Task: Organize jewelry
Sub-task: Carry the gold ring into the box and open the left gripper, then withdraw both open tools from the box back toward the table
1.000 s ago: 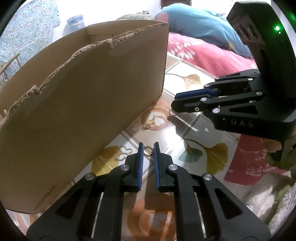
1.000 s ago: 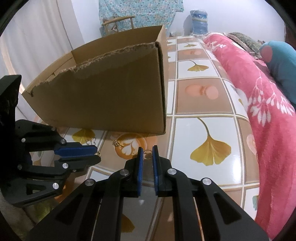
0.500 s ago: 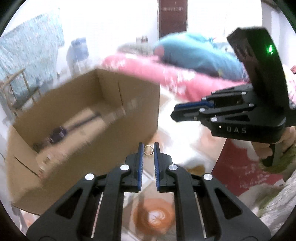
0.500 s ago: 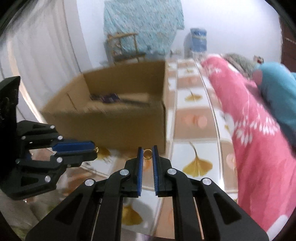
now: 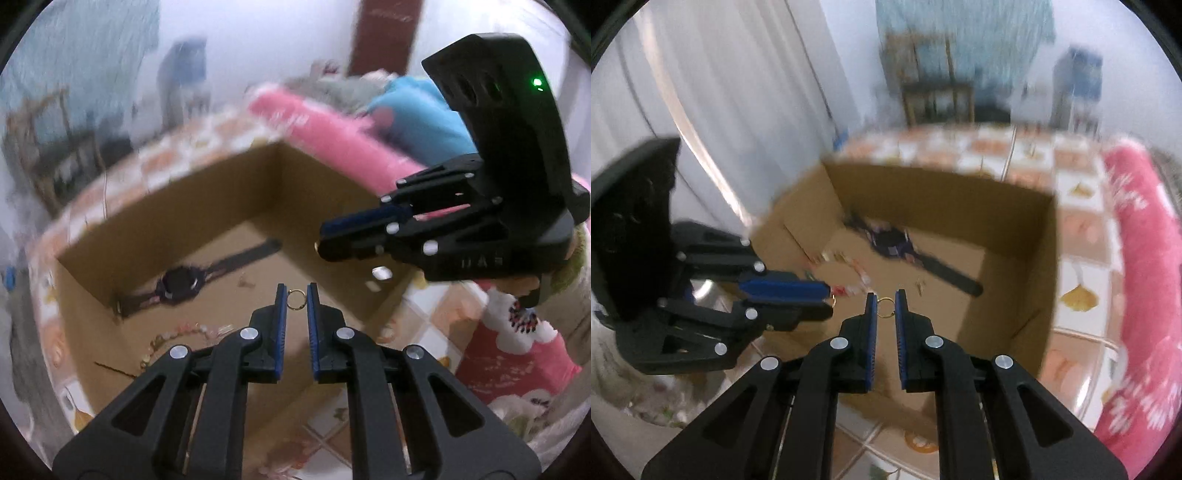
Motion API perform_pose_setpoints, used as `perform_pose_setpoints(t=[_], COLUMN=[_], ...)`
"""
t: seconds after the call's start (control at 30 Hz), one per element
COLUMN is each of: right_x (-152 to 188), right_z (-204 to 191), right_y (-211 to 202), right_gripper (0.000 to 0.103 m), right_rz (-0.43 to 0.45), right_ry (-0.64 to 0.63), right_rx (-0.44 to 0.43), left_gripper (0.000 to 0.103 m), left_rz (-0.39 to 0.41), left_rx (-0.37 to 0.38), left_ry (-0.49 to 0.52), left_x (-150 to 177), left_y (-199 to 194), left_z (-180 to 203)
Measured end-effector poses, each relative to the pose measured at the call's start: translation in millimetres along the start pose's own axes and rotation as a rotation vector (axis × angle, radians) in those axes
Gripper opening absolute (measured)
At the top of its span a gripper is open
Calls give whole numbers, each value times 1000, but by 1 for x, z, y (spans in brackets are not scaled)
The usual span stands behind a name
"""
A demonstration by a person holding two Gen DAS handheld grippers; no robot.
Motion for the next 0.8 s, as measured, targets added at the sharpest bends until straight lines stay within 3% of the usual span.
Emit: perform_pose_setpoints(t=[0.1, 0.27, 0.4, 0.67, 0.8], right_x=[-10, -11, -4, -5, -4], right_z=[3, 4, 5, 10, 13], right_y=[34, 60, 65, 67, 62], right_gripper=[10, 10, 10, 10, 11], right_rz=[-128, -225, -241, -228, -219], right_ry=[4, -20, -33, -17, -6], right_rx=[-3, 32, 36, 28, 22], left_gripper=[10, 10, 10, 11, 19], left_rz=[-55, -156, -192, -161, -145], left_rx=[13, 7, 8, 22, 36], left_ry=[-53, -134, -195, -218, -232], left_x=[-11, -19, -23, -25, -26], left_y=[13, 34, 45, 39, 39], left_z=[-26, -57, -71, -76, -81])
Point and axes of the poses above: each gripper's, at about its wrist camera, not at the fingertips, and y roughly the way its jaws point, z to its right, x to its underside, the point moved 1 cm from there along y, roughly the way its jaws point, and after that the axes turned 15 degrees about x, right-handed, at the moved point
